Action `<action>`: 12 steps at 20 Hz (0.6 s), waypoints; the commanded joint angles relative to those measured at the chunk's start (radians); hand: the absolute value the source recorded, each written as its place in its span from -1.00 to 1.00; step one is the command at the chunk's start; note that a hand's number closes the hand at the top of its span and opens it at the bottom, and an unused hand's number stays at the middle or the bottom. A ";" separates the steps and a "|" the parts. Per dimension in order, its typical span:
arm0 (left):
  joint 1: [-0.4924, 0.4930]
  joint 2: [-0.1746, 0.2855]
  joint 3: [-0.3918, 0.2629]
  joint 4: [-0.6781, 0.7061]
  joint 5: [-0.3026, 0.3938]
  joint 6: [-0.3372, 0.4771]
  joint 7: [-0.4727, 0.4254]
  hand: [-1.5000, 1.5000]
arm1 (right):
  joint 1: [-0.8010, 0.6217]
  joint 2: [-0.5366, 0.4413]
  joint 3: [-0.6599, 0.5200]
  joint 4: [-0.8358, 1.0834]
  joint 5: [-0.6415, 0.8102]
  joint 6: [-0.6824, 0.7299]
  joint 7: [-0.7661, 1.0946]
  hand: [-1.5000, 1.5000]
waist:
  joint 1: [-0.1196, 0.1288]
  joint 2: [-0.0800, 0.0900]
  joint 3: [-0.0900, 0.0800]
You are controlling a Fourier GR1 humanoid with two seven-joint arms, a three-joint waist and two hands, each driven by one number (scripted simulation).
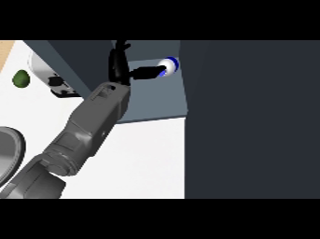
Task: Pick up the bottled water, place it into the cabinet and close the cabinet
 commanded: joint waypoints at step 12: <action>-0.003 -0.023 0.104 -0.112 0.070 -0.309 -0.181 -1.00 | 0.056 0.000 0.007 -0.086 -0.082 0.013 0.039 -1.00 | 0.051 -0.019 0.000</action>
